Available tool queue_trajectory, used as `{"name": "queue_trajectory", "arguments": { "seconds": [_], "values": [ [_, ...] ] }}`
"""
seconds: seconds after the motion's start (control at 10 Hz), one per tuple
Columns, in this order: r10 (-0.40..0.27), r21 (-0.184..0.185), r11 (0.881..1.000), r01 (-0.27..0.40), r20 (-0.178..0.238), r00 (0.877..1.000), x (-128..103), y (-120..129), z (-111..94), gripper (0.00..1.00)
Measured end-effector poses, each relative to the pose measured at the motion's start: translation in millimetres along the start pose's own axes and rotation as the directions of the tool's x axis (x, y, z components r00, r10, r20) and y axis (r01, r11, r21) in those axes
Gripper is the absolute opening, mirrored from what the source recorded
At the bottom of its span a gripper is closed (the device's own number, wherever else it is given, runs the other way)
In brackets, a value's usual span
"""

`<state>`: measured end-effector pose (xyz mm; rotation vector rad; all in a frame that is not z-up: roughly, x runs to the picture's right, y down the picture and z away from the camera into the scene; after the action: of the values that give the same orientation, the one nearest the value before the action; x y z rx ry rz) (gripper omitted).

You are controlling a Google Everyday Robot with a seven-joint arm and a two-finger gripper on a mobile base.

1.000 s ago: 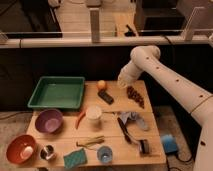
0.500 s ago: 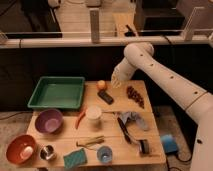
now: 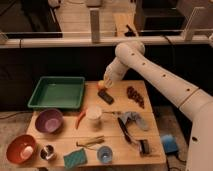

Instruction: Place grapes in red bowl

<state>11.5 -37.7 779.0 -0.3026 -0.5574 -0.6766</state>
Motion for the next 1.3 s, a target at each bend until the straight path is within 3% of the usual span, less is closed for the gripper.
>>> {"name": "queue_trajectory", "arguments": {
  "seconds": [0.4, 0.7, 0.9, 1.1, 1.3],
  "values": [
    [0.131, 0.064, 0.990, -0.129, -0.029, 0.991, 50, 26, -5, 0.05],
    [0.216, 0.072, 0.975, -0.212, -0.040, 0.976, 115, 72, -18, 0.28],
    [0.288, 0.076, 0.956, -0.284, -0.038, 0.957, 156, 101, -20, 0.48],
    [0.375, 0.082, 0.925, -0.370, -0.050, 0.926, 192, 132, -8, 0.71],
    [0.415, 0.081, 0.909, -0.410, -0.067, 0.907, 205, 142, 3, 0.80]
  ]
}}
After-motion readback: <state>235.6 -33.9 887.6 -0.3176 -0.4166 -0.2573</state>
